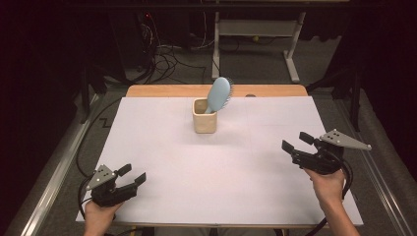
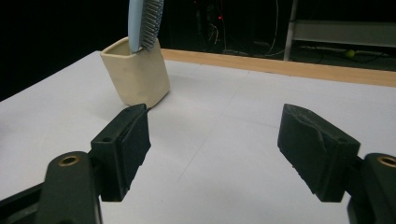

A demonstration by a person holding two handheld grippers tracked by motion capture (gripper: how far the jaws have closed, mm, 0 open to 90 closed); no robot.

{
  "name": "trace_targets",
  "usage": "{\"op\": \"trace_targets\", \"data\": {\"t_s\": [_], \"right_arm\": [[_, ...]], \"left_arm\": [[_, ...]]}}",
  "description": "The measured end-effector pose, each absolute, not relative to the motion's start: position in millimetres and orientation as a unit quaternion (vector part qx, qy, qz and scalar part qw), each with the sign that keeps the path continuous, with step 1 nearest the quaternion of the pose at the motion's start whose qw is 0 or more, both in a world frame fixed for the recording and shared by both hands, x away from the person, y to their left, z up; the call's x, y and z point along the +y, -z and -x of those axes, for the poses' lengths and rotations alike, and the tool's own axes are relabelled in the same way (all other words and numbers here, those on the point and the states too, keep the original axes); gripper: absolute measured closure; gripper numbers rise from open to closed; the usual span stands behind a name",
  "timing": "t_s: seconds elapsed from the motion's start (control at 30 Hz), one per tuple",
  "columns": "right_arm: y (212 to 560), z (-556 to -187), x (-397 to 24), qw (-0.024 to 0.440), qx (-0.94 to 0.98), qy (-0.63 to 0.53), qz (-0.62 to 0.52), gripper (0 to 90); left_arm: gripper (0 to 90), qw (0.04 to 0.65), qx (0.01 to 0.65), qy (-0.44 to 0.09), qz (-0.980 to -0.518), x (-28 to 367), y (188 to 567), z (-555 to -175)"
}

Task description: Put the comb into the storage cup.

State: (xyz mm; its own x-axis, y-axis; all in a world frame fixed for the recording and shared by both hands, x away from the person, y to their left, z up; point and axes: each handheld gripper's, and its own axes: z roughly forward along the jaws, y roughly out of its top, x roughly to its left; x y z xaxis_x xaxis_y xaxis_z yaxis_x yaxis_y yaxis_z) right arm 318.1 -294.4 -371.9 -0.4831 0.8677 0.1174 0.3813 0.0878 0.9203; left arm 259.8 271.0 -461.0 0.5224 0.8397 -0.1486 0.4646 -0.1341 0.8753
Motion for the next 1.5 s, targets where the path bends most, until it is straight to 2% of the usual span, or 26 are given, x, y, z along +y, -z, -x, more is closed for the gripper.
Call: {"op": "trace_targets", "data": {"t_s": [1.5], "right_arm": [[388, -275, -314, 0.242, 0.680, -0.522, -0.454, 24.5]], "left_arm": [[31.9, 0.482, 0.452, -0.191, -0.726, 272, 461, -259]]}}
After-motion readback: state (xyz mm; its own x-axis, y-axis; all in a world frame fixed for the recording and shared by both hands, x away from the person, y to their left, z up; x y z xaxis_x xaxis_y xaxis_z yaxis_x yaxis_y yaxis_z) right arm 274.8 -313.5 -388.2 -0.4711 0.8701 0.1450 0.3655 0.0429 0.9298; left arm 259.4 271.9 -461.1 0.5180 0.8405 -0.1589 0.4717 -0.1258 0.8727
